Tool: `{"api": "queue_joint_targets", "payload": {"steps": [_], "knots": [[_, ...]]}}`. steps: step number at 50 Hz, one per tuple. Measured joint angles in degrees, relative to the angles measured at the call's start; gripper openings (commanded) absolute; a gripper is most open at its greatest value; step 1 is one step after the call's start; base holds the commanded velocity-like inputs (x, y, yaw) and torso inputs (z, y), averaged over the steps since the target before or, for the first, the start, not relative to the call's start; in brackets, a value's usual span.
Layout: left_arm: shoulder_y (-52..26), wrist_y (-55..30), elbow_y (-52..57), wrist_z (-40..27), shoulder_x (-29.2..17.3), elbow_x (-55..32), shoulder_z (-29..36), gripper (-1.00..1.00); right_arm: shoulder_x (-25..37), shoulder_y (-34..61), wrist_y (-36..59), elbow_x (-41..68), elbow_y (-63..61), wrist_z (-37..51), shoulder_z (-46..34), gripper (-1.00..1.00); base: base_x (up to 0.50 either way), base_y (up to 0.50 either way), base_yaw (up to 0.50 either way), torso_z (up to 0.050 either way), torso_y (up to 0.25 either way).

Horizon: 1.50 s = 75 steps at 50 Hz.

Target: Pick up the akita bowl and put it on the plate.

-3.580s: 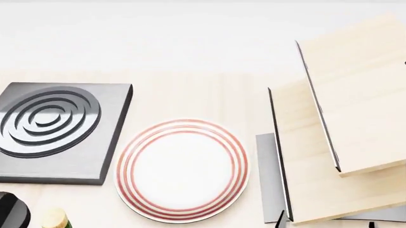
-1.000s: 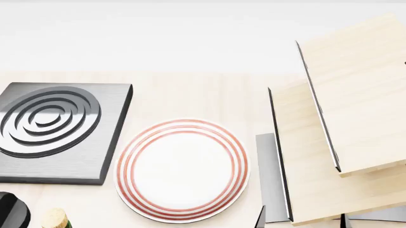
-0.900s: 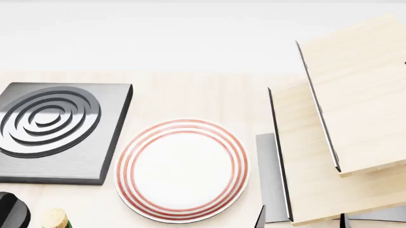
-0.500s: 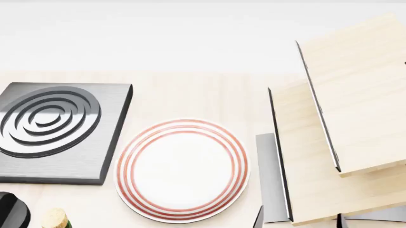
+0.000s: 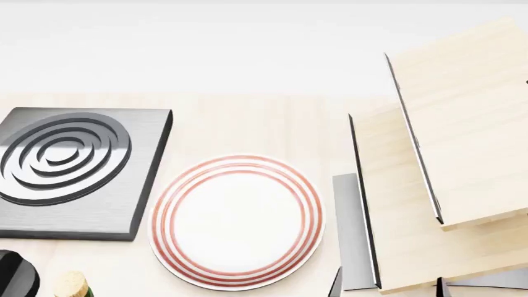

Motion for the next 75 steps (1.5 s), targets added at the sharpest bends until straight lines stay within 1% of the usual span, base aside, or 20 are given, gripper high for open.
{"api": "queue_joint_targets", "payload": {"steps": [17, 39, 65, 75], "knots": [[0.4, -2.7, 1.0, -0.2, 1.1, 0.2, 2.0, 1.00, 0.1, 0.3, 0.0, 0.0, 0.5, 0.3, -0.3, 1.00, 0.00, 0.00, 0.00, 0.000, 0.000], [-1.3, -5.9, 0.8, 0.9, 2.8, 1.2, 1.0, 1.00, 0.3, 0.8, 0.2, 0.2, 1.0, 0.6, -0.8, 1.00, 0.00, 0.00, 0.00, 0.000, 0.000], [-2.1, -8.7, -0.6, 3.7, 5.8, 6.2, 0.6, 1.00, 0.5, 1.1, 0.0, 0.1, 1.6, 1.0, -1.4, 1.00, 0.00, 0.00, 0.00, 0.000, 0.000], [-2.2, -8.9, -0.8, 5.7, 7.0, 9.7, 0.8, 1.00, 0.5, 1.2, -0.1, -0.1, 1.9, 1.1, -1.8, 1.00, 0.00, 0.00, 0.00, 0.000, 0.000]]}}
